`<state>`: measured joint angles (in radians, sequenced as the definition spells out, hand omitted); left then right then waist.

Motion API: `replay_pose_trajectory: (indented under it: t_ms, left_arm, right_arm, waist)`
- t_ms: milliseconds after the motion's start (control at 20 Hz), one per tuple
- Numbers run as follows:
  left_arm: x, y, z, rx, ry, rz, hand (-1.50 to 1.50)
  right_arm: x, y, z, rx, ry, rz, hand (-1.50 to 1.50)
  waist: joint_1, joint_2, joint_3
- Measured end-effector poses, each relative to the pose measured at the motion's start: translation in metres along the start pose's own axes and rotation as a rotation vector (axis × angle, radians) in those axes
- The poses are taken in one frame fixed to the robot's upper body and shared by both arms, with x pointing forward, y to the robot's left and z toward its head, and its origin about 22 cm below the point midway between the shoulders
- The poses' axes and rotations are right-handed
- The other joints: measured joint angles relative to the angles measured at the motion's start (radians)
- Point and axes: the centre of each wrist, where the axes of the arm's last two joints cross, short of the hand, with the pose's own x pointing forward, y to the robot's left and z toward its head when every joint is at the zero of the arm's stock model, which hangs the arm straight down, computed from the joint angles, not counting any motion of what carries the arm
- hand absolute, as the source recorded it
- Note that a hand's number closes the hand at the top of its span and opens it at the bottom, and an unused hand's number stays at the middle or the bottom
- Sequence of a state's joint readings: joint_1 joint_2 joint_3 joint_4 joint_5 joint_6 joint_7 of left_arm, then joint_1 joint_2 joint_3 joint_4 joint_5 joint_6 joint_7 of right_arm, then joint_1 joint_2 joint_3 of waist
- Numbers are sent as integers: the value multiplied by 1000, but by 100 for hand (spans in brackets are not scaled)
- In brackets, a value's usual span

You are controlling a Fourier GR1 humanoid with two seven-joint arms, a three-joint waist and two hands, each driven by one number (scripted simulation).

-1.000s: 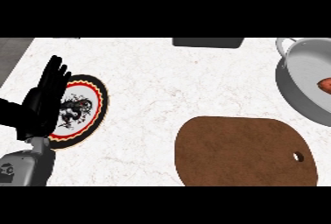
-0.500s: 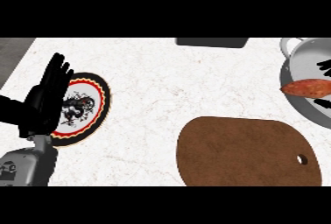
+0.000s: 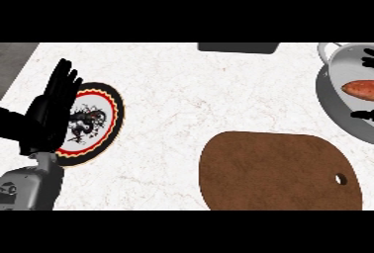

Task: Pick the sweet potato from the cutting board and place it in the pot

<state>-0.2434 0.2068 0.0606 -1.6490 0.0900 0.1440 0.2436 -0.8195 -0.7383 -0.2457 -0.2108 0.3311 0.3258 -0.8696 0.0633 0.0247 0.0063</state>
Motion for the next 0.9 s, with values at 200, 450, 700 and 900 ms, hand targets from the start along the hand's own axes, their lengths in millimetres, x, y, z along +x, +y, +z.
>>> replay_pose_trajectory:
  t_ms: [200, 450, 700, 900]
  left_arm:
    - [-1, 2, -1, 4, 2, 1, 0]
    - [-2, 1, 0, 2, -3, 7, 0]
    - [2, 4, -3, 1, -7, 4, 0]
    - [0, 2, -2, 2, -7, 7, 0]
  right_arm:
    - [7, -23, 5, -65, 26, -104, -150]
    - [14, -52, 20, -121, 60, -161, -150]
    - [20, -76, 35, -143, 90, -179, -150]
    - [27, -93, 44, -148, 110, -182, -150]
  waist:
    - [-4, 2, 0]
    - [-2, 6, 2]
    - [-4, 10, 5]
    - [-6, 11, 6]
